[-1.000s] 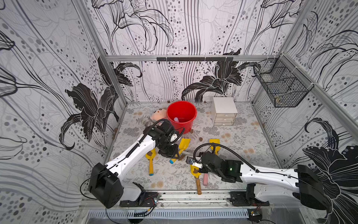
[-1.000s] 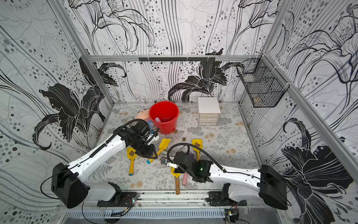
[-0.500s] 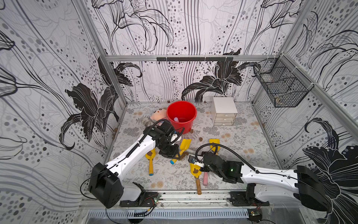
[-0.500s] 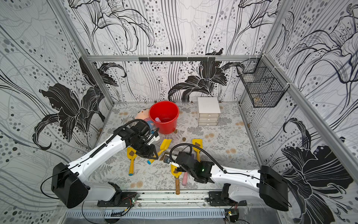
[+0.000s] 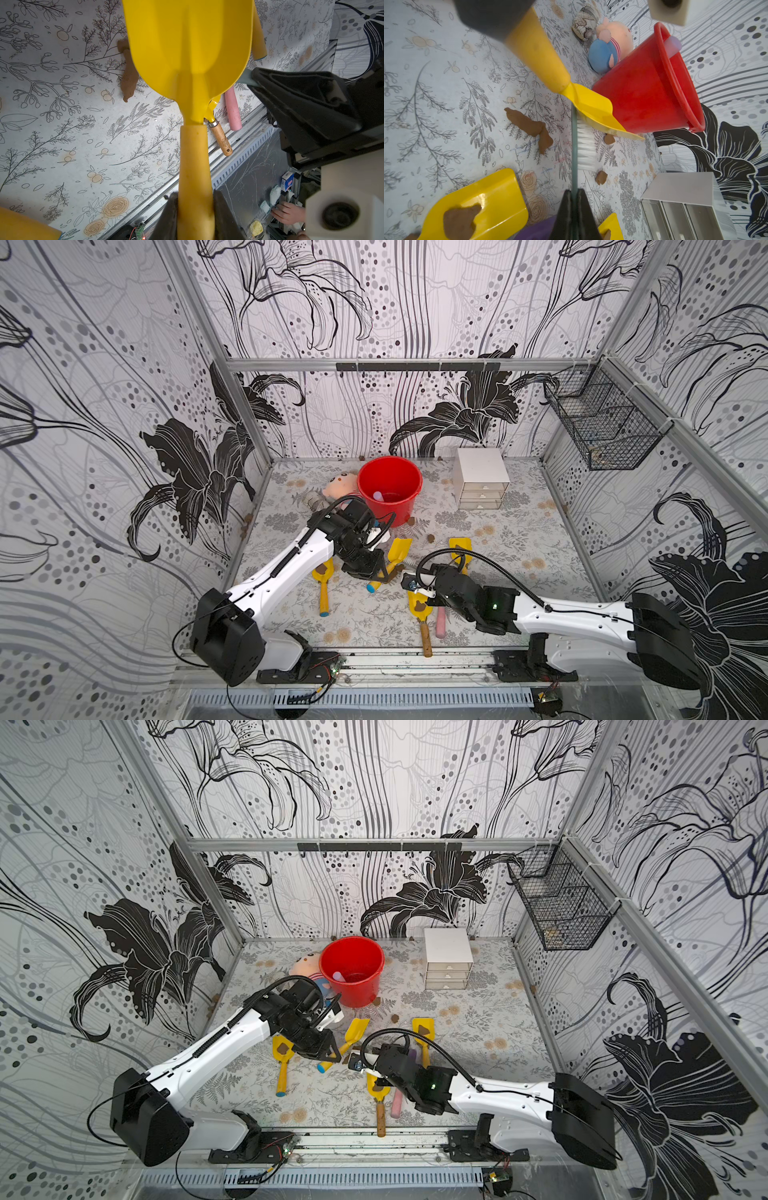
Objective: Brush the soil off the hand trowel and place it into the bucket
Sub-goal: Brush off the soil from the hand trowel.
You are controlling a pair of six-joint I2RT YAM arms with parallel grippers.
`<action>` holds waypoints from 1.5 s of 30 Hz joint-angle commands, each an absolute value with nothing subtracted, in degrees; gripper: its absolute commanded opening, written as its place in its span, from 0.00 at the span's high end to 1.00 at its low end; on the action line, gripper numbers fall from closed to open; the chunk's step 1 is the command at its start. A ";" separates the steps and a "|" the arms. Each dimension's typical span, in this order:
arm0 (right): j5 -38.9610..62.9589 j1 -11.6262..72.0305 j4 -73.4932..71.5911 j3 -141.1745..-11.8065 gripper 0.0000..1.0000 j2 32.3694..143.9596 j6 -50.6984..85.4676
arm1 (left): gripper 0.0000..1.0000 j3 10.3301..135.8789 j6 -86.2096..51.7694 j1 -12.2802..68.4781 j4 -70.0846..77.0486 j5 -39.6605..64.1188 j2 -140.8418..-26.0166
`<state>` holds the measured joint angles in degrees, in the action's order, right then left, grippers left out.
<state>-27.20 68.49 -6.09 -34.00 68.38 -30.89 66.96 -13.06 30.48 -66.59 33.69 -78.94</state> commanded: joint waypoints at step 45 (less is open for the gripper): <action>-30.66 67.41 -6.92 -35.03 1.00 68.29 -34.88 | 1.00 68.20 -12.75 30.59 -69.24 33.71 -77.98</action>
<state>-24.03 67.22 -6.87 -32.73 67.64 -32.91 66.48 -13.06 30.48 -67.85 34.39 -78.78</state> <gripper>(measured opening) 0.070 0.254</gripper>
